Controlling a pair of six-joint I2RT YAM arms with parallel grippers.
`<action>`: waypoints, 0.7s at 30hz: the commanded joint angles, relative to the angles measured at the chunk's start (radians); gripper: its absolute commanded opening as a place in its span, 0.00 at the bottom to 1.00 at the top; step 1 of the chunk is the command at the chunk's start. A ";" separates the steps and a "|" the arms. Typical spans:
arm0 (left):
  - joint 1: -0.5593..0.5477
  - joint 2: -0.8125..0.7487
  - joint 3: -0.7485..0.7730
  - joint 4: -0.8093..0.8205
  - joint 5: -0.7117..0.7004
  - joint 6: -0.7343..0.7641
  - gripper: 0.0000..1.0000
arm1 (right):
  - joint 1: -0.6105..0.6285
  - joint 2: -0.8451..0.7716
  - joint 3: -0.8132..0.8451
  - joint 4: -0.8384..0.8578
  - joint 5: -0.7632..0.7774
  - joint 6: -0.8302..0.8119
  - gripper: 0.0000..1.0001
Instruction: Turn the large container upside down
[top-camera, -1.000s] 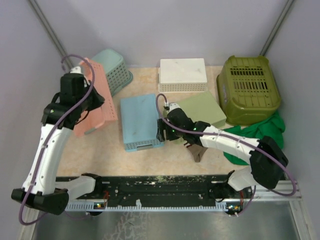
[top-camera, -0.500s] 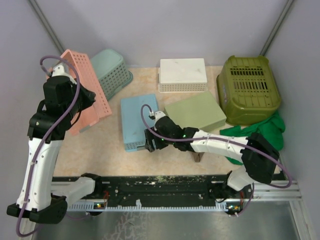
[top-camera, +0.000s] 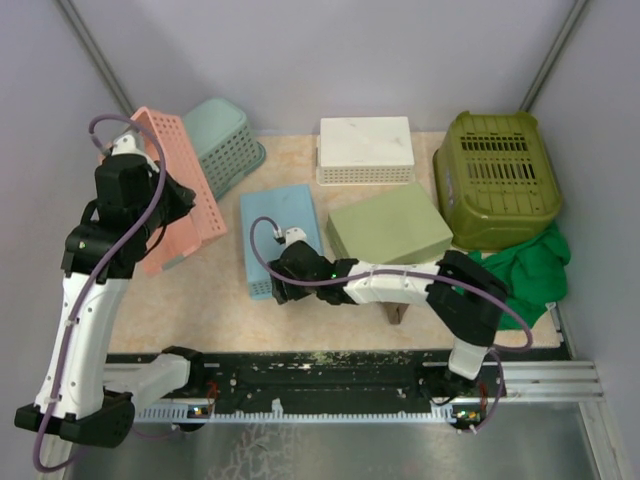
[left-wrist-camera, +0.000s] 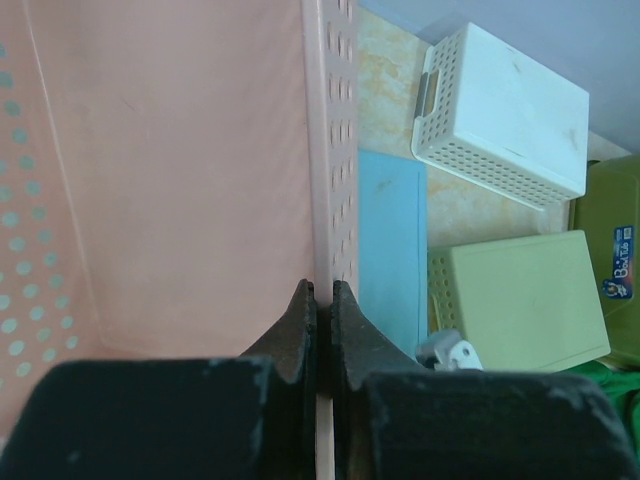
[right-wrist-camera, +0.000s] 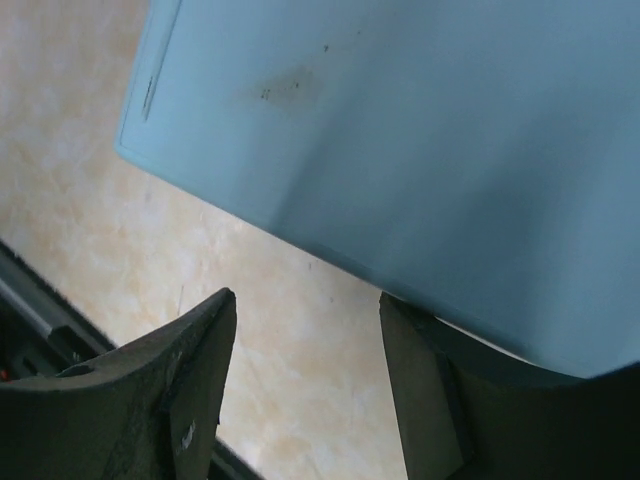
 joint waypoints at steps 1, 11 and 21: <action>0.001 -0.022 -0.006 0.053 0.014 -0.003 0.00 | 0.000 0.116 0.147 0.138 0.128 0.032 0.59; 0.001 -0.052 0.016 0.014 -0.020 0.017 0.00 | -0.111 0.400 0.470 0.140 0.157 0.135 0.60; 0.002 -0.066 -0.016 0.015 0.008 0.019 0.00 | -0.191 0.649 0.803 0.092 0.040 0.123 0.60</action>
